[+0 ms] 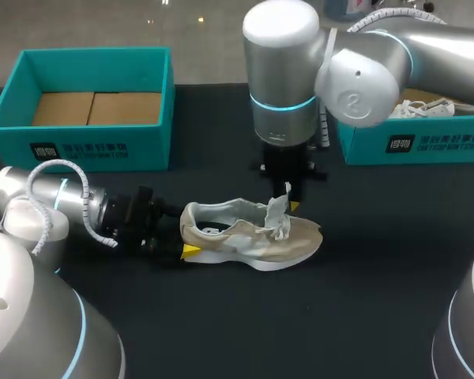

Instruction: Take the shoe out of the shoebox, open the shoe tongue, remove and reinsert the insole, then place the shoe into the shoebox

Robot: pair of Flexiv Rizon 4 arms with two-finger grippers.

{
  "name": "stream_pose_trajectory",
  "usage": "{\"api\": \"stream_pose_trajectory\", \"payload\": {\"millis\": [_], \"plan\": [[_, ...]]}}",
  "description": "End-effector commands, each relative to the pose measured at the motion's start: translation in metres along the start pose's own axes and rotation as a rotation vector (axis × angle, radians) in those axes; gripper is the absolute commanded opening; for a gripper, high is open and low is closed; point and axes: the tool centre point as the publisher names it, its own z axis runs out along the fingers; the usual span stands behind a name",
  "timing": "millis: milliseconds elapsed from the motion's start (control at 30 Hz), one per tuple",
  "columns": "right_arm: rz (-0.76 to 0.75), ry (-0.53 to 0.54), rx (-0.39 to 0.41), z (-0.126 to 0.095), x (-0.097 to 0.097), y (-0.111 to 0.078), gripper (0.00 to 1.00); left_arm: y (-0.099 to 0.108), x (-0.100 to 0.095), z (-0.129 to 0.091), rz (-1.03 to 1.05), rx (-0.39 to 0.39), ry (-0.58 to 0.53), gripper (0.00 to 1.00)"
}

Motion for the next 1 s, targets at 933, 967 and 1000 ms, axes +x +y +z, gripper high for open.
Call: {"api": "stream_pose_trajectory", "payload": {"millis": [933, 967, 1000], "plan": [[0.271, -0.001, -0.055, 0.056, -0.025, -0.006, 0.0, 0.0, 0.001, 0.0, 0.0, -0.002, -0.001, 0.0], [0.275, -0.002, -0.054, 0.056, -0.026, -0.007, 0.0, 0.0, 0.001, 0.0, 0.0, -0.002, -0.001, 0.0], [0.277, -0.004, -0.053, 0.057, -0.027, -0.007, 0.0, 0.0, 0.001, 0.0, 0.0, -0.002, -0.001, 0.0]]}}
